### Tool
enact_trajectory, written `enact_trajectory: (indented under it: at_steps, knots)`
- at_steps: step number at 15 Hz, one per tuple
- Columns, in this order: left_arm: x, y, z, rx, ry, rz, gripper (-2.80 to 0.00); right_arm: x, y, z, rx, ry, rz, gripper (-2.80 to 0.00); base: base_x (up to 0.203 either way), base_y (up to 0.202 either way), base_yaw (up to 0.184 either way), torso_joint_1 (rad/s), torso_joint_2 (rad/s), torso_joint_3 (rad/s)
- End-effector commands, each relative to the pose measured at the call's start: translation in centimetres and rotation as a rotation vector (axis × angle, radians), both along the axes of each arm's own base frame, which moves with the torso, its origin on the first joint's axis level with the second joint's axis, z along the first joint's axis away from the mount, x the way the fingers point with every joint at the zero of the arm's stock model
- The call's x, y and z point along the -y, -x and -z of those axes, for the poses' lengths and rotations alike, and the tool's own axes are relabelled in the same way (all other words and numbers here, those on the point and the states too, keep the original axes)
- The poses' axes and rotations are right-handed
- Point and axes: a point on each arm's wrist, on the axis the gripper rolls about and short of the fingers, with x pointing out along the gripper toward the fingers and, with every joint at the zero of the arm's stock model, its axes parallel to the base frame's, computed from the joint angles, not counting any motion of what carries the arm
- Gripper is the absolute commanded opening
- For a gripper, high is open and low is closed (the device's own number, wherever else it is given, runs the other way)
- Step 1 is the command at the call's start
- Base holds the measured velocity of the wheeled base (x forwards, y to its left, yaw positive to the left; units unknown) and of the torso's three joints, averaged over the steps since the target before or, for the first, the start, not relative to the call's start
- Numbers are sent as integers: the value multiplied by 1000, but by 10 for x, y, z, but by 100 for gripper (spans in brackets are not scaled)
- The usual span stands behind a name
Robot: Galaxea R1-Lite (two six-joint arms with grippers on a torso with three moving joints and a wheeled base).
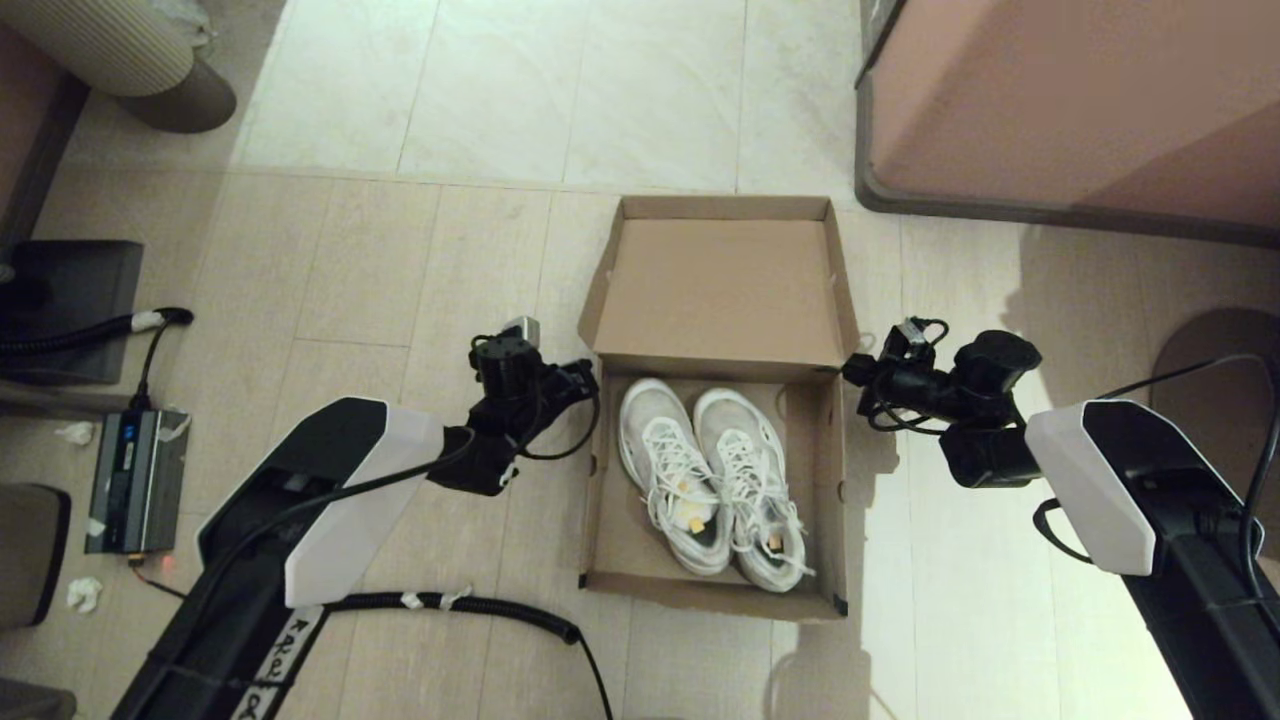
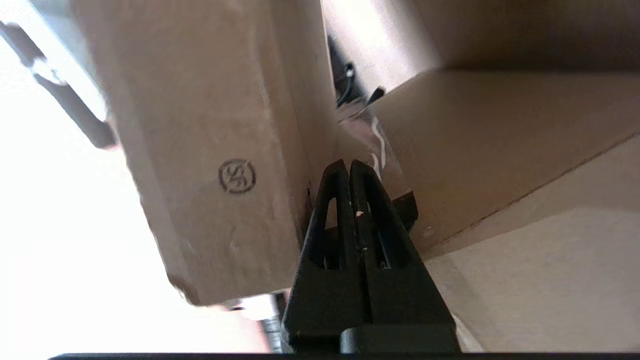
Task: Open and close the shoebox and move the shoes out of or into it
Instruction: Close the shoe box
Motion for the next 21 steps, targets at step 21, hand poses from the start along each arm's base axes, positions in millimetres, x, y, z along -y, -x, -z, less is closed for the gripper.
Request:
enact_trajectory:
  at_steps: [21]
  knots:
    - [-21, 17, -27, -14, -47, -95, -280, 0, 12, -35, 63, 473, 787, -280, 0, 0, 0, 0, 0, 0]
